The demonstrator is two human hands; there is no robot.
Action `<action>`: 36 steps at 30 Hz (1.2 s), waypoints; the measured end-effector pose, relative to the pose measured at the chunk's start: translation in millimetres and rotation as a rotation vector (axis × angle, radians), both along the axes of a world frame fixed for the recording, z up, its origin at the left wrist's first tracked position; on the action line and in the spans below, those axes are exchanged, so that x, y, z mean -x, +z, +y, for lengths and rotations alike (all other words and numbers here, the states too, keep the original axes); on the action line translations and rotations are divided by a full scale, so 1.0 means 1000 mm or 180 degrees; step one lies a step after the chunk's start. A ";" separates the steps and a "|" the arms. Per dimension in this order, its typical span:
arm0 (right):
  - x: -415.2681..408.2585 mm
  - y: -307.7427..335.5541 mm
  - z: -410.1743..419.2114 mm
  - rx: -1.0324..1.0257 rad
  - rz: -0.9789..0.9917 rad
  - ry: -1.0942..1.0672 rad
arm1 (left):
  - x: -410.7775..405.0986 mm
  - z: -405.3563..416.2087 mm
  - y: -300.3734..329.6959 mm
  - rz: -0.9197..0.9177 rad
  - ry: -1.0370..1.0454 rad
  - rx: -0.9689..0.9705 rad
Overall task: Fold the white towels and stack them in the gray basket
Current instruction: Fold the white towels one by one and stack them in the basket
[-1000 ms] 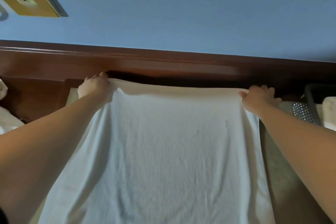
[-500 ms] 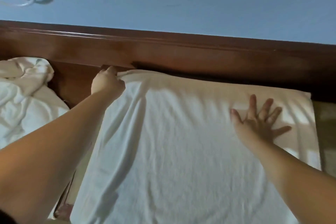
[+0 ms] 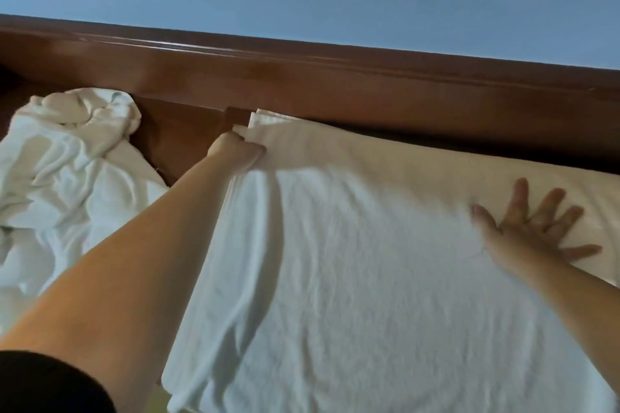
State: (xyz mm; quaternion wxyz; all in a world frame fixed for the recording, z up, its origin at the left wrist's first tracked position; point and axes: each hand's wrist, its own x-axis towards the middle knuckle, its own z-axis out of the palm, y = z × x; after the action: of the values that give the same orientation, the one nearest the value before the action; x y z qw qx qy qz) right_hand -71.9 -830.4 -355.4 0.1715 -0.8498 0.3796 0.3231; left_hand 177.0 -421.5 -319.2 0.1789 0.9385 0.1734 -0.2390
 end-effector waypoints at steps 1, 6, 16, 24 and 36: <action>0.000 0.001 0.001 0.0019 0.0012 -0.0023 | 0.009 0.010 -0.001 0.0174 0.0026 -0.0025; -0.001 0.005 0.006 0.0008 -0.0020 -0.0036 | 0.067 0.056 -0.002 0.0672 0.0047 0.0100; 0.006 -0.014 -0.003 0.0182 -0.0508 -0.0123 | 0.194 0.119 0.004 0.0464 -0.0154 -0.0026; 0.000 -0.062 -0.042 0.0513 -0.0699 -0.0183 | 0.292 0.156 -0.003 -0.0250 0.0458 0.0115; 0.069 0.035 0.131 0.0119 -0.0905 0.1374 | 0.380 0.167 -0.009 0.0025 0.0612 -0.0176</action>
State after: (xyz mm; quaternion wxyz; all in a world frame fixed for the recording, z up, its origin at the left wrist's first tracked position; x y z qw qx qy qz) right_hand -141.3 -699.3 -320.0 0.1346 -0.9510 0.1675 0.2225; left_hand -203.0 -254.9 -327.8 0.1743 0.9212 0.2699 -0.2194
